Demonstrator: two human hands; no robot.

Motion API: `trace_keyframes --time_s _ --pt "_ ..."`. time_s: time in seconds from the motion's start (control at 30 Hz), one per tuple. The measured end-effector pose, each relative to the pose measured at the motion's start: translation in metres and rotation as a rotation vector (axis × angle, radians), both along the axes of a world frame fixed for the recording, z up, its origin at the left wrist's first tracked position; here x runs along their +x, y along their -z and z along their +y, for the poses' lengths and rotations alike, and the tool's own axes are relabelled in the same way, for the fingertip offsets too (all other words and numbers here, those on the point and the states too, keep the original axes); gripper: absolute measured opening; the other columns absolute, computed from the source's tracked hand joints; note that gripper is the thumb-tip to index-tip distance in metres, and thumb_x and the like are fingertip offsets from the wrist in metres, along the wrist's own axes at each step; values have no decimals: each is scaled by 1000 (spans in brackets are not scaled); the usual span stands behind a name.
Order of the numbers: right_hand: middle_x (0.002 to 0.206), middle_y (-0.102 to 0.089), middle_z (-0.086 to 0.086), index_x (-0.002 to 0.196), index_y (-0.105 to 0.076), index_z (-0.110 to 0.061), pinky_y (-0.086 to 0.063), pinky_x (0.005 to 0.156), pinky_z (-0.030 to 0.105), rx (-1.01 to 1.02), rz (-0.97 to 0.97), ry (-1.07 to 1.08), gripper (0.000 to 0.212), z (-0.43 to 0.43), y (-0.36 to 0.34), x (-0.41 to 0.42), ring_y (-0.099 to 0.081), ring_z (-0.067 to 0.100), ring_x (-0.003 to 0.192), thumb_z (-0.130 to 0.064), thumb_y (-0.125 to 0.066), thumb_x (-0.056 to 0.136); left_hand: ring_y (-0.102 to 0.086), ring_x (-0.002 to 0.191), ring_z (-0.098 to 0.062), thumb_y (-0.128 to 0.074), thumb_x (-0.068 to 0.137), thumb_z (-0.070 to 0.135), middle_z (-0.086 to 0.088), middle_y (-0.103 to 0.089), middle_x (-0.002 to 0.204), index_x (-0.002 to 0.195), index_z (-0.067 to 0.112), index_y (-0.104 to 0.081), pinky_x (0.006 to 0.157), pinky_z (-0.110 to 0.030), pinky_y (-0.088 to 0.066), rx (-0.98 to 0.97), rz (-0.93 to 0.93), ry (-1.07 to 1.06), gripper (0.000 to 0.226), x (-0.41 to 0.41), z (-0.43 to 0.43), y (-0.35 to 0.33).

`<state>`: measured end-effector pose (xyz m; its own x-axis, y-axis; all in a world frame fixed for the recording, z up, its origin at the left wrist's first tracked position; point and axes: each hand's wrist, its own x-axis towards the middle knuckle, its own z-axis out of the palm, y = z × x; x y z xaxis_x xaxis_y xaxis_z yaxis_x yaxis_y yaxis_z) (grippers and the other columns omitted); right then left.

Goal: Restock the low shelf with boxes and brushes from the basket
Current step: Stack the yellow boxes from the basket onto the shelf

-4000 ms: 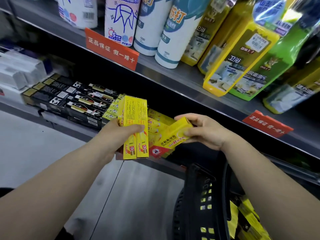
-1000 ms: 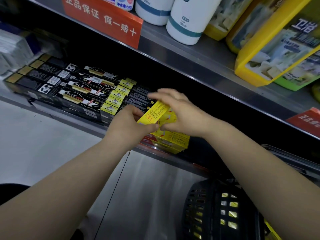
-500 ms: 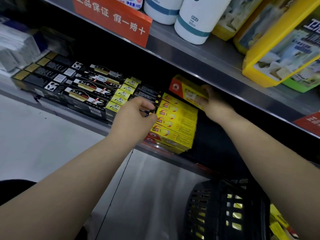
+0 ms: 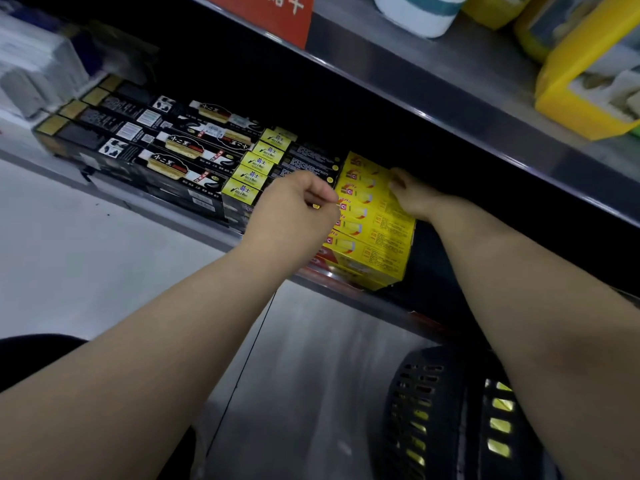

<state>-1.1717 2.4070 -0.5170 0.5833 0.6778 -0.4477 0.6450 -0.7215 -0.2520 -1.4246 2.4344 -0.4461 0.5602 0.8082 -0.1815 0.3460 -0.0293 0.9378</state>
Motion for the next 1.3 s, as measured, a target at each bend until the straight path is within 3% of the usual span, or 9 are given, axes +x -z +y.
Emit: trace_keyframes --time_s 0.13,0.23,0.37,0.5,0.63,0.77,1.03,1.2,1.3 --pt "156 -20 13 152 -3 -20 -28 108 29 -88 -21 -42 59 -2 -10 -3 -29 29 139 -32 -32 102 -52 65 0 -60 86 12 12 -57 76 79 25 -60 52 -6 -41 -12 -21 10 14 6 -4 -5" --pt "149 -31 21 148 9 -2 -37 98 28 -232 -175 -99 74 -4 -31 -17 -42 31 129 -28 -41 100 -55 61 2 -60 86 15 13 -59 77 87 22 -62 52 -9 -43 -16 -8 85 7 13 -11 -11" --pt "145 -40 15 143 -31 -3 -36 99 28 -148 -174 -218 63 -28 -87 -45 -43 28 129 -35 -54 93 -59 79 -9 -61 84 17 8 -61 93 95 20 -60 68 -24 -47 60 62 224 12 25 -33 -24" --pt "120 -61 6 118 -59 -15 -45 94 30 110 -22 -184 36 -94 -142 -66 -58 19 108 -30 -65 86 -60 89 -15 -61 82 14 8 -60 94 95 22 -58 76 -31 -51 209 65 396 16 38 -71 -43" --pt "91 -67 9 96 -62 -16 -52 84 34 349 226 -6 11 -180 -178 -79 -66 21 85 -10 -63 87 -56 95 -11 -63 81 15 5 -63 103 101 21 -62 82 -20 -39 466 47 575 21 47 -113 -60" --pt "84 -68 12 87 -61 -19 -51 75 27 427 319 121 16 -262 -182 -81 -63 16 74 -3 -61 86 -50 104 -14 -61 84 24 7 -60 105 106 25 -59 87 -24 -35 661 26 724 22 47 -157 -72" --pt "88 -65 -4 96 -64 -21 -42 60 11 35 114 239 10 -427 -109 -25 -59 5 73 -18 -65 86 -40 106 -4 -54 90 38 21 -51 101 108 34 -53 86 -17 -31 775 35 1009 19 56 -240 -64" --pt "137 -45 6 133 -43 -18 -44 89 27 -359 141 210 54 -503 -50 -7 -50 22 118 -21 -68 85 -40 88 4 -54 90 37 26 -46 93 104 35 -53 74 -16 -32 649 127 1068 15 73 -281 -45" --pt "146 -37 10 146 -26 -18 -44 90 29 -460 83 161 74 -516 -33 -3 -49 25 123 -21 -67 85 -42 66 14 -57 88 33 24 -55 97 99 34 -53 61 -8 -30 536 162 1055 11 75 -294 -32"
